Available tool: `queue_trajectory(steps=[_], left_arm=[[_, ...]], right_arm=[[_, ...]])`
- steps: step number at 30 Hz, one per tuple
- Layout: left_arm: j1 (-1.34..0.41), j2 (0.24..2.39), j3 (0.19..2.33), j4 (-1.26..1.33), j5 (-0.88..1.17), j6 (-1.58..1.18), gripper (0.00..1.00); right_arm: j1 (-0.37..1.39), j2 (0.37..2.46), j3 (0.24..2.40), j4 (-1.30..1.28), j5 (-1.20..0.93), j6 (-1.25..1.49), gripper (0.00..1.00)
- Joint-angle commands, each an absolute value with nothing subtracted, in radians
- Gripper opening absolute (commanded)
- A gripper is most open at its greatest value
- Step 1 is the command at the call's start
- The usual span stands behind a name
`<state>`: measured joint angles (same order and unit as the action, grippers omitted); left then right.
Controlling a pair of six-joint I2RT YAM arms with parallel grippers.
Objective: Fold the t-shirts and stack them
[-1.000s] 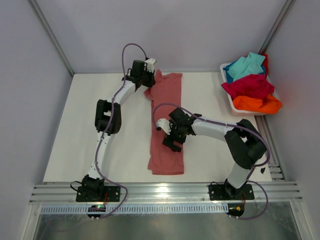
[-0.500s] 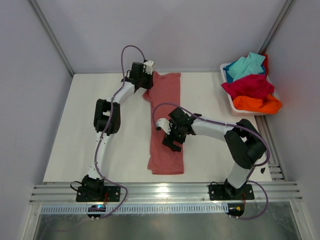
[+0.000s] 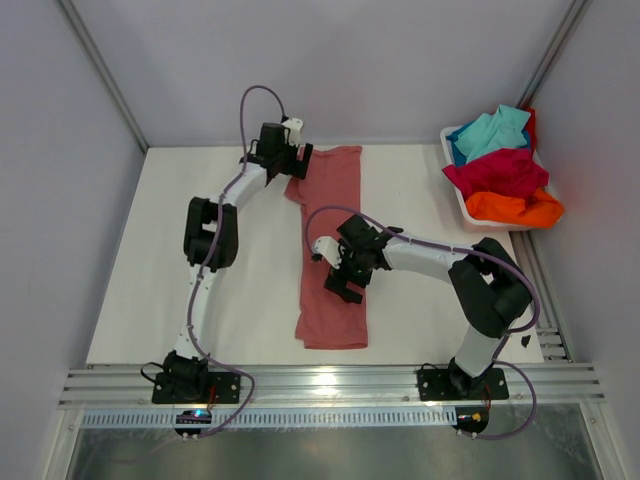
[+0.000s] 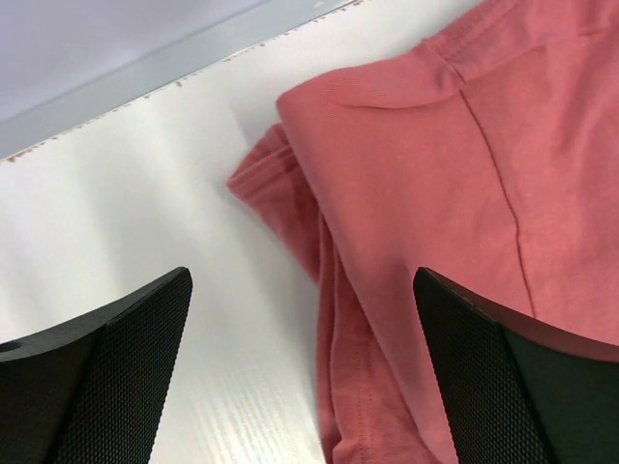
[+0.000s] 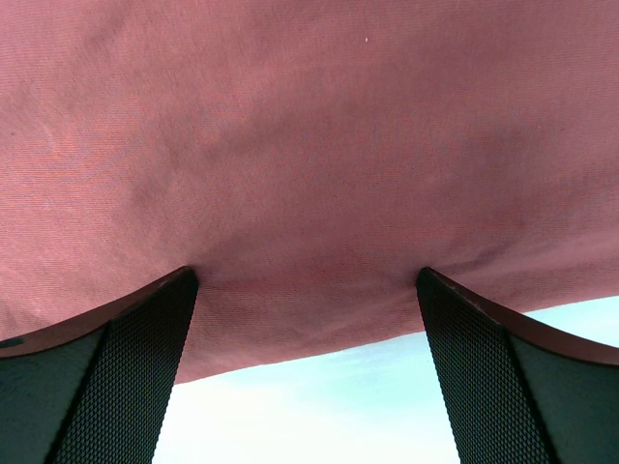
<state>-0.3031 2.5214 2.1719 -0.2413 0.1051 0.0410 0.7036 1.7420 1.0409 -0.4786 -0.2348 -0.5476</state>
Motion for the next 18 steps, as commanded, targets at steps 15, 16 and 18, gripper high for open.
queue_trajectory(steps=[15,16,18], left_arm=[[-0.296,2.411,2.14,-0.15,-0.038,0.089,0.99],[-0.296,2.41,2.135,-0.149,-0.026,0.097,0.99],[-0.296,2.407,2.123,-0.146,0.033,0.106,0.99]], right_arm=[[0.707,1.786,1.039,-0.518,-0.298,-0.543,0.99],[0.707,1.787,1.039,-0.518,-0.299,-0.543,0.99],[0.707,1.79,1.04,-0.517,-0.301,-0.542,0.99]])
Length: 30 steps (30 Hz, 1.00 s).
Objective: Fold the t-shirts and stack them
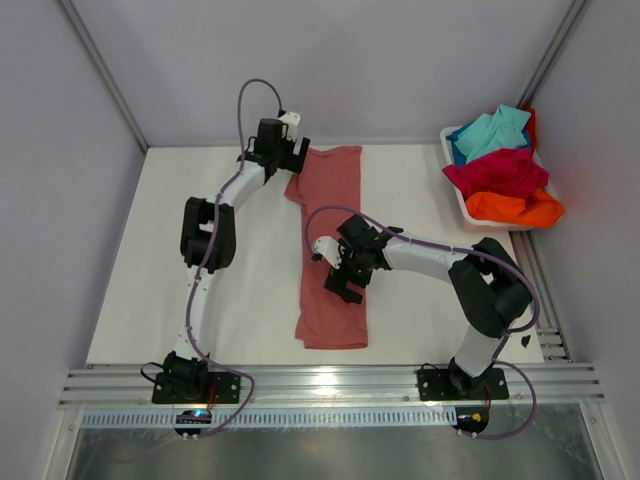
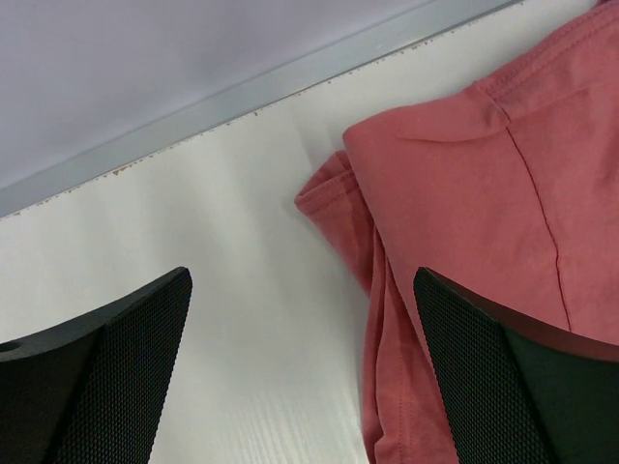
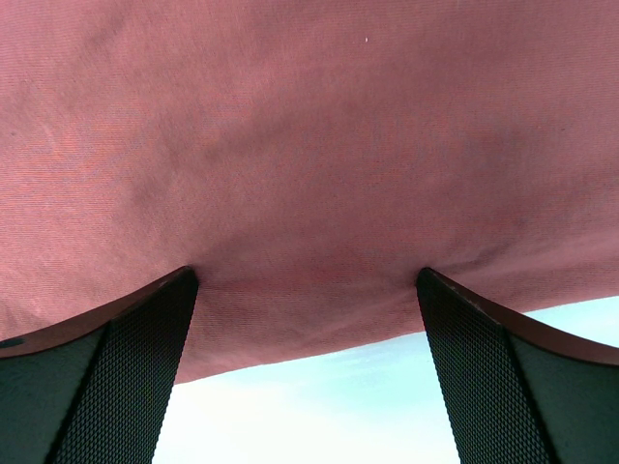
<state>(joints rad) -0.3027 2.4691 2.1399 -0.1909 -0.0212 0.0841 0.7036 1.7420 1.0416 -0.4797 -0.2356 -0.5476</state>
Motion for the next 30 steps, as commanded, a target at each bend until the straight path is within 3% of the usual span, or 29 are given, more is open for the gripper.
queue_trajectory(steps=[1,13,30], left_arm=[[-0.296,2.407,2.126,-0.147,0.061,0.103,0.99],[-0.367,2.456,2.201,-0.244,0.294,0.144,0.99],[-0.377,2.608,2.316,-0.261,0.337,0.078,0.99]], right_arm=[[0.709,1.792,1.043,-0.518,-0.301,-0.541,0.99],[0.709,1.801,1.051,-0.522,-0.302,-0.541,0.99],[0.707,1.812,1.057,-0.528,-0.293,-0.549,0.99]])
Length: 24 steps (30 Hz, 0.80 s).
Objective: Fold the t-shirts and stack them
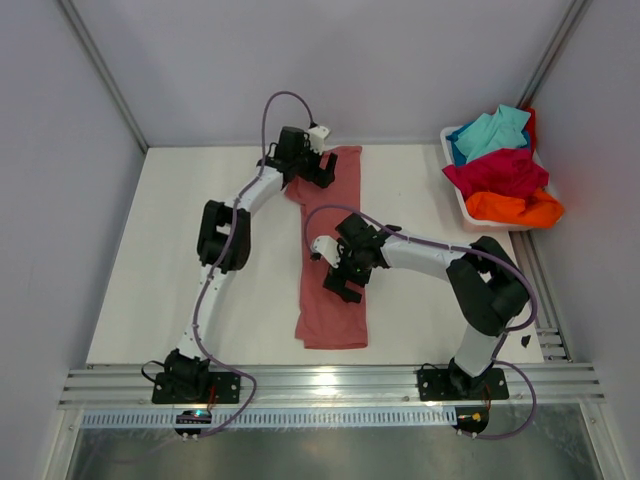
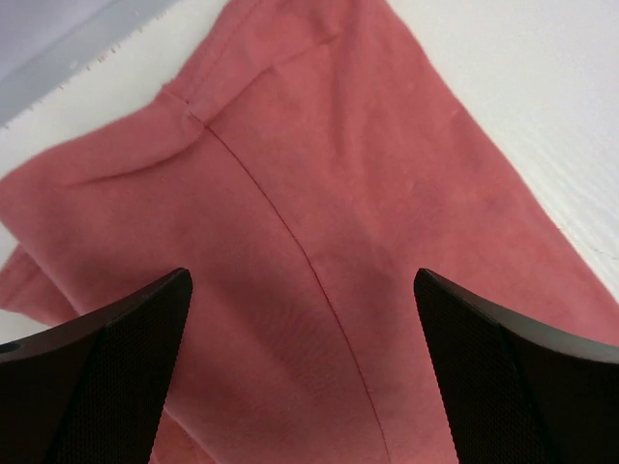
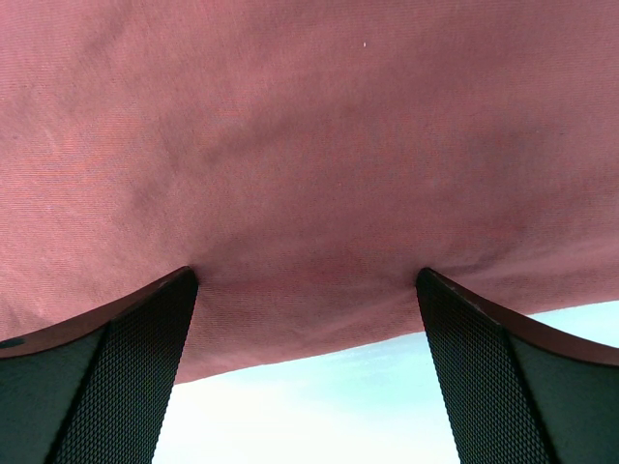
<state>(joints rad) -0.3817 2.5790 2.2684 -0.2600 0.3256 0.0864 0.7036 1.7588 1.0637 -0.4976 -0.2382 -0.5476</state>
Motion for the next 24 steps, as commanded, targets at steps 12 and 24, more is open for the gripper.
queue_trajectory(steps=[12,24], left_arm=[[-0.376,2.589,2.298,-0.27,0.33,0.087,0.99],[-0.376,2.246,2.298,-0.403,0.264,0.118,0.99]], right_arm=[[0.707,1.786,1.071,-0.557,-0.288,-0.555,0.99],[0.707,1.585,1.161,-0.6,-0.106,-0.546,0.99]])
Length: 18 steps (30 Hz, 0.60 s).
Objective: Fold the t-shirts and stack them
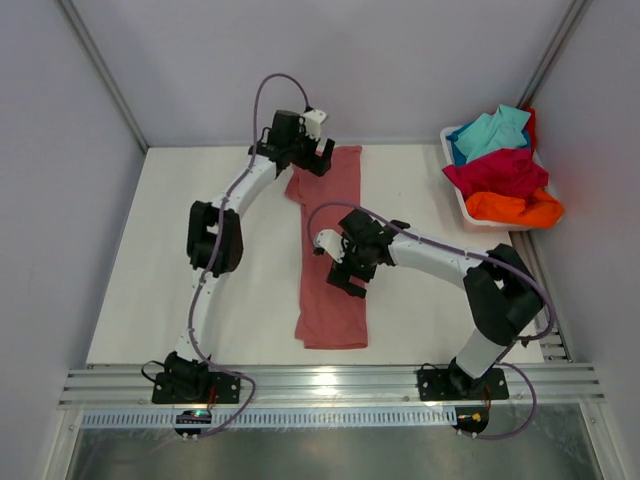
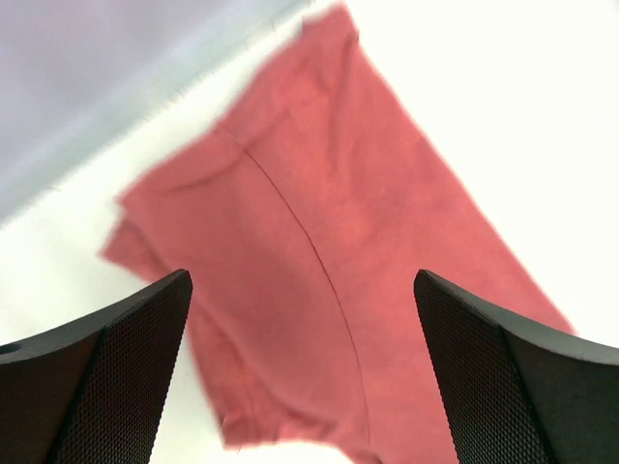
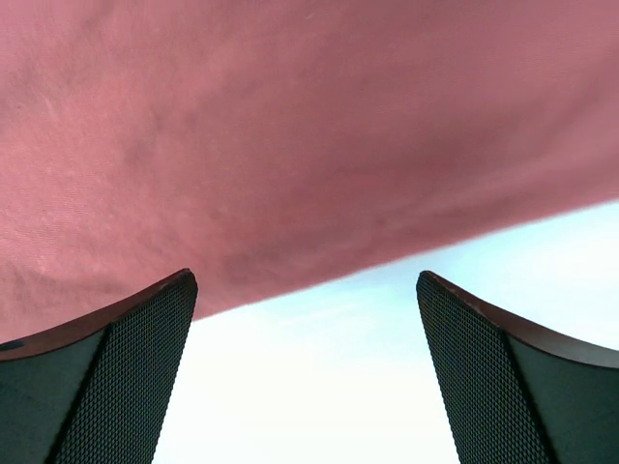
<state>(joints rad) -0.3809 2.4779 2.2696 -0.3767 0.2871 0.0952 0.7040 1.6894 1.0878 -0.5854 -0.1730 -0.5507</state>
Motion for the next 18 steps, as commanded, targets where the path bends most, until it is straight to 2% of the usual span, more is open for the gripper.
queue_trajectory(steps=[1,4,6,8,9,10,12,16,18], left_arm=[[-0.376,2.209,2.289,-0.42,0.253,0.117,0.99],[-0.376,2.044,2.208,-0.466,0.181,0.094,0.99],[-0.376,1.909,2.114,-0.518,0.146,0.081,0.99],[-0.376,1.815,2.028,-0.56,0.162,0.089,0.99],[-0.376,1.716,1.913,-0.595,0.199,0.095,0.99],[-0.376,1.668,1.846,-0.606,0.216,0.103,0.99],[-0.376,1.517,1.623,-0.608,0.253,0.107,0.99],[-0.382,1.323,1.307,-0.6,0.431,0.153,0.97],[-0.399,1.273,1.226,-0.62,0.451,0.193,0.96]], right_arm=[[0.707,1.566,1.167,-0.598,-0.091,-0.545,0.99],[0.707,1.468,1.16,-0.502,0.059,-0.528,0.99],[0.707,1.371,1.109,-0.395,0.28,-0.509,0.99],[0.706,1.304,1.01,-0.151,0.471,-0.517,0.99],[0.703,1.249,0.973,-0.059,0.635,-0.55,0.99],[0.693,1.226,0.936,0.113,0.694,-0.567,0.99],[0.657,1.184,0.867,0.175,0.742,-0.566,0.99],[0.586,1.186,0.824,0.169,0.729,-0.483,0.99],[0.542,1.204,0.795,0.195,0.745,-0.453,0.99]])
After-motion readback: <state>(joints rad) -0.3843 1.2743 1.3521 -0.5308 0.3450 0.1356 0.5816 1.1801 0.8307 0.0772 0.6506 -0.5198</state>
